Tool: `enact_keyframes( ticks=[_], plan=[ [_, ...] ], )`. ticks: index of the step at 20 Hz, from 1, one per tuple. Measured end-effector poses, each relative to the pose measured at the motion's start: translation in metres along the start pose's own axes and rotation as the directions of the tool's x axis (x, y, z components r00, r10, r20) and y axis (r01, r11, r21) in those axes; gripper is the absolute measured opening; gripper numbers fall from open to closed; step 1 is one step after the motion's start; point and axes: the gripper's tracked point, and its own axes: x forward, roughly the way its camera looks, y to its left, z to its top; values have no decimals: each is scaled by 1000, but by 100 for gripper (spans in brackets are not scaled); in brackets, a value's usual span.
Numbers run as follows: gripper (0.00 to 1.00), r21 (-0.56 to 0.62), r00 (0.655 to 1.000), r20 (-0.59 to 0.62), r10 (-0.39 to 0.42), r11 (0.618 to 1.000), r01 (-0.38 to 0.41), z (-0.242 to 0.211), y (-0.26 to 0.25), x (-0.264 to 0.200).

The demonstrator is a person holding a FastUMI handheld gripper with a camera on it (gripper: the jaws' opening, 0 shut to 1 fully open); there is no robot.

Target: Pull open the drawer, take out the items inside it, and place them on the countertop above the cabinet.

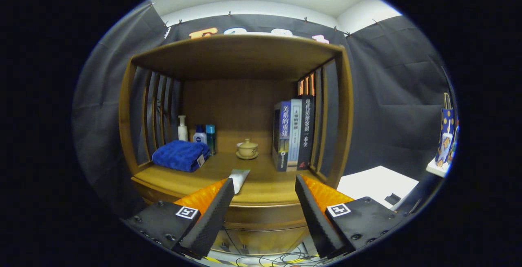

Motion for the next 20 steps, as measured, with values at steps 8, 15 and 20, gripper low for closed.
enact_keyframes(
  ticks=[8, 15, 20],
  plan=[
    [99, 65, 998, 57, 13, 998, -17, 71, -33, -46],
    [98, 95, 998, 57, 32, 995, -37, 73, -33, -54],
    [98, 42, 995, 89, 50, 998, -54, 86, -20, -60]
  ],
)
